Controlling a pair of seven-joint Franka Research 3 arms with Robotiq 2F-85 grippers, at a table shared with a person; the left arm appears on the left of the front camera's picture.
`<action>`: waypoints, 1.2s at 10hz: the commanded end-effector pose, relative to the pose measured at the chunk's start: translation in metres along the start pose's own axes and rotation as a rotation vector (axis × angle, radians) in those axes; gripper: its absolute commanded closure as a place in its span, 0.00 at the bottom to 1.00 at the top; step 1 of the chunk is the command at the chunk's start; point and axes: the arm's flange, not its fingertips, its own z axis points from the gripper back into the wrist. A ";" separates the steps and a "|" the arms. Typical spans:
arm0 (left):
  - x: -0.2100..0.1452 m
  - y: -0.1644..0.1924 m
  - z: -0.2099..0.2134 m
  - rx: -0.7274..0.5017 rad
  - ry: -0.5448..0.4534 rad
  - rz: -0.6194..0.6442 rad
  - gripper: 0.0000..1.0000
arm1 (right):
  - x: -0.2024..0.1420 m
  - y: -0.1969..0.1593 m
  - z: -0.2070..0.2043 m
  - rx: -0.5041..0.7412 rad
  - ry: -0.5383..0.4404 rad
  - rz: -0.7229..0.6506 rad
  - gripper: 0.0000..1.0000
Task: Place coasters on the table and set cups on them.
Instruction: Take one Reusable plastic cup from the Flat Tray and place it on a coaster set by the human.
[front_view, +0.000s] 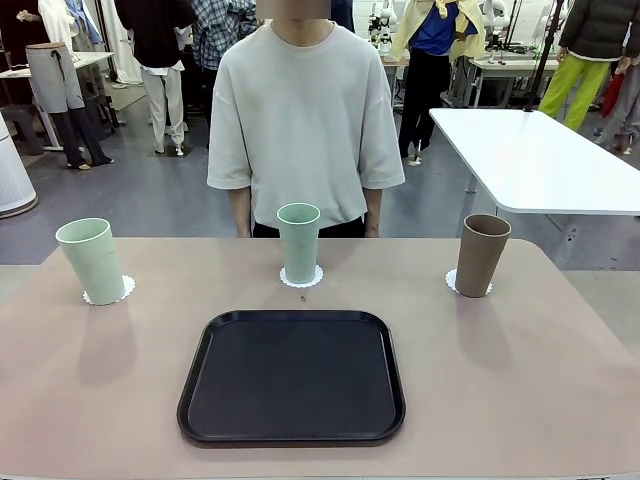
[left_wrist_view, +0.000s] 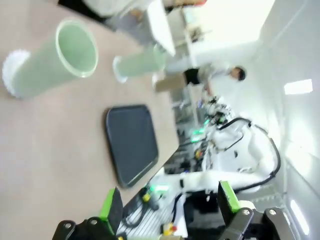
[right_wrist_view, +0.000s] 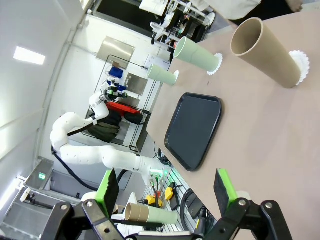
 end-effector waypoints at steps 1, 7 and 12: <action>0.008 -0.012 0.018 -0.060 -0.021 -0.032 0.00 | 0.000 0.001 0.000 0.014 -0.009 0.004 0.00; 0.024 -0.017 0.057 0.012 0.203 -0.012 0.00 | 0.000 0.001 0.000 0.014 -0.009 0.004 0.00; 0.025 -0.018 0.052 0.012 0.194 0.004 0.00 | 0.000 0.001 0.000 0.014 -0.009 0.004 0.00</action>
